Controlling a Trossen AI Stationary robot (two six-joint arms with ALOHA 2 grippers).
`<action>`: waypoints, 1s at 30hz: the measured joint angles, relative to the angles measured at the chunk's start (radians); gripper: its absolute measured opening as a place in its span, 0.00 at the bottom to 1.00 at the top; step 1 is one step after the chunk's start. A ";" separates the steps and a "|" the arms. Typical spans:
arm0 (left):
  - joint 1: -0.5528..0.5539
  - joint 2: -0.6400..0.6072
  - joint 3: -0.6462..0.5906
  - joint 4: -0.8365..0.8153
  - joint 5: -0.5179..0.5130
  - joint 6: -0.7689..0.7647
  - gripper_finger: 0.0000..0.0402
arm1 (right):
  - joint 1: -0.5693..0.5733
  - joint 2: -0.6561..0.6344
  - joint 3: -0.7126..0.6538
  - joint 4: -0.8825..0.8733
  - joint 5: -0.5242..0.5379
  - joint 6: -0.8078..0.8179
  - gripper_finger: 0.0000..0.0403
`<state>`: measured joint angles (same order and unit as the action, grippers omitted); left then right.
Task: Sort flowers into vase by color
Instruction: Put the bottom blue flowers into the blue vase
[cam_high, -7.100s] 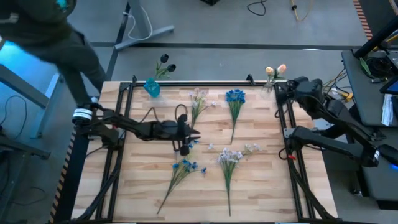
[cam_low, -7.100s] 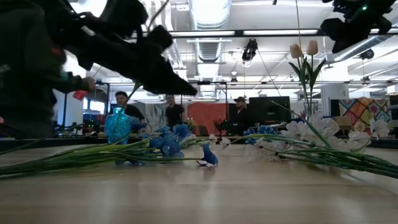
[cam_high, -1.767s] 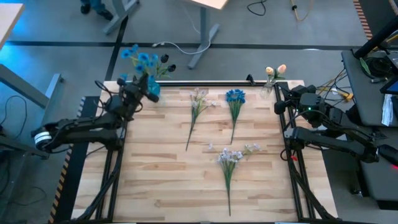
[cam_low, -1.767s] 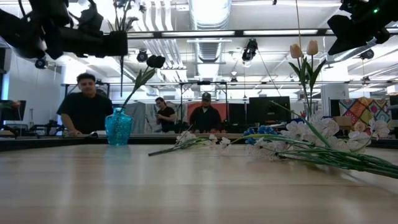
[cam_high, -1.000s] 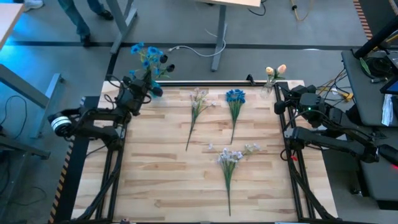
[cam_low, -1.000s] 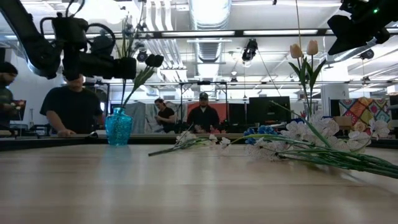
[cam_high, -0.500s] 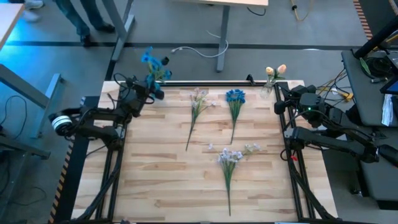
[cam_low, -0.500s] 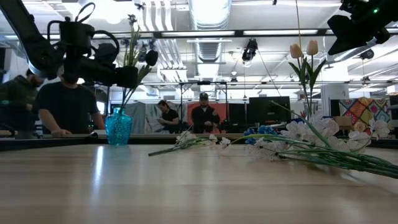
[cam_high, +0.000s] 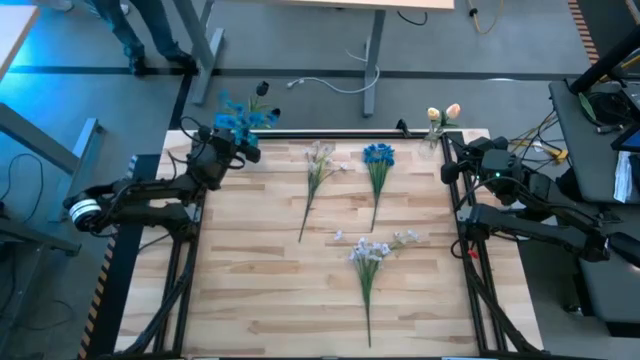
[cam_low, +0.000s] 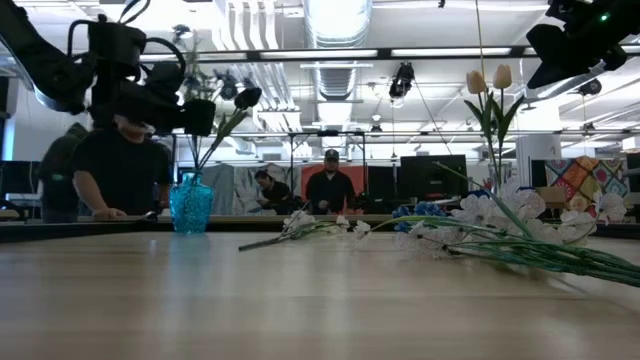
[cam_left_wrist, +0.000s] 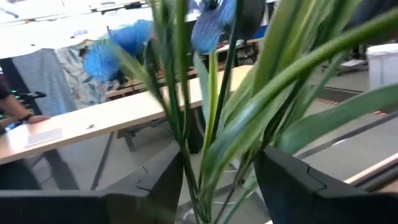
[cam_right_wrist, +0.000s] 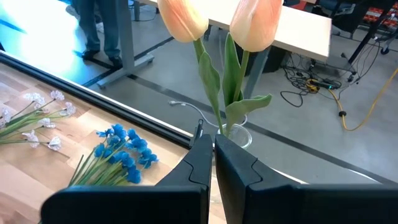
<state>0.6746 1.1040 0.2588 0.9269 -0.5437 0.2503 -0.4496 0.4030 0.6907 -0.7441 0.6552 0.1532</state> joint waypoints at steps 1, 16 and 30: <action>0.000 -0.019 0.000 -0.020 -0.007 0.004 0.45 | 0.000 0.000 0.000 0.000 0.000 0.000 0.03; 0.000 -0.294 0.000 -0.313 -0.053 0.021 0.48 | 0.000 0.000 0.000 0.000 0.000 -0.001 0.03; 0.000 -0.497 0.001 -0.568 -0.074 0.021 0.48 | 0.000 0.000 0.000 0.007 -0.003 -0.008 0.03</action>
<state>0.6746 0.6072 0.2600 0.3592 -0.6175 0.2712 -0.4496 0.4030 0.6907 -0.7370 0.6522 0.1455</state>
